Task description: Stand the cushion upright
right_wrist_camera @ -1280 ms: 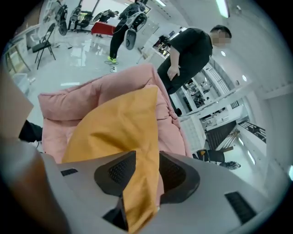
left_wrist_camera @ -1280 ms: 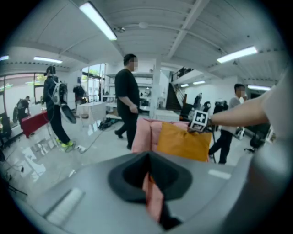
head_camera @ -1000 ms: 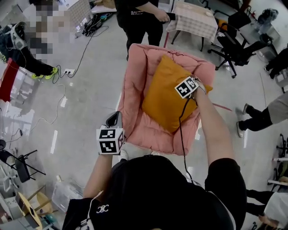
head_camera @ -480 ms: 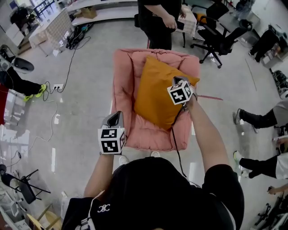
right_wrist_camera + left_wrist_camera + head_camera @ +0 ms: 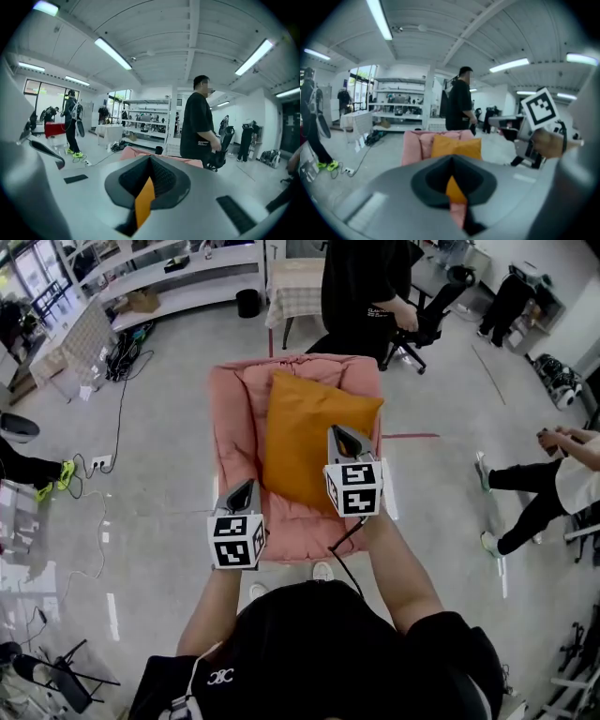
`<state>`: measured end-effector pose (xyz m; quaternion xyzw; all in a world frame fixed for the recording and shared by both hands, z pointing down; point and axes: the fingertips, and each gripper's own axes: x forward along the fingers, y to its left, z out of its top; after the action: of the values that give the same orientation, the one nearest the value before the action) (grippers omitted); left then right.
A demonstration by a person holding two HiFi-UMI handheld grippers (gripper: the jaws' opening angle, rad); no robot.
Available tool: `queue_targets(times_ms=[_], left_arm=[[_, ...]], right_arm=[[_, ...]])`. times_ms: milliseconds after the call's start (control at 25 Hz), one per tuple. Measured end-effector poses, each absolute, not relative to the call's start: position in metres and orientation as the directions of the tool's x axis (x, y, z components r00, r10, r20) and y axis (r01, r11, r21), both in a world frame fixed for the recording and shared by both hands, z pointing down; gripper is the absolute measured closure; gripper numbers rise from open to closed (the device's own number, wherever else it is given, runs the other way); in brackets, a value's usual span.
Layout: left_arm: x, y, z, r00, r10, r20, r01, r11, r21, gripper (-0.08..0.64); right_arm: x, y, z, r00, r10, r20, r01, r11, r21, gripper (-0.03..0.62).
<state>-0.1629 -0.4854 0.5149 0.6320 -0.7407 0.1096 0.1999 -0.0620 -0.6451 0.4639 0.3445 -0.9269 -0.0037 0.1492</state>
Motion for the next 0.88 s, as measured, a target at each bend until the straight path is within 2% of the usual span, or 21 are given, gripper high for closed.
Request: queue_targets(times_ms=[120,400,880], left_arm=[[-0.153,-0.487,0.508,-0.087,-0.903,0.422,-0.986,0.139,0.093,0.560],[-0.143,-0.489,0.507,-0.046,-0.913,0.405,-0.991,0.092,0.095,0.560],[-0.144,-0.488,0.512,-0.007,-0.912,0.409,-0.993,0.056,0.107,0.560]], right_arm=[[-0.049,-0.616,0.464,-0.714,-0.651,0.258,-0.666,0.745,0.037,0.594],[-0.036,-0.590,0.474,-0.701,-0.666,0.256,-0.691,0.723,-0.009,0.594],[-0.037,-0.572,0.488,-0.692,-0.666,0.278,-0.693,0.721,0.004,0.594]])
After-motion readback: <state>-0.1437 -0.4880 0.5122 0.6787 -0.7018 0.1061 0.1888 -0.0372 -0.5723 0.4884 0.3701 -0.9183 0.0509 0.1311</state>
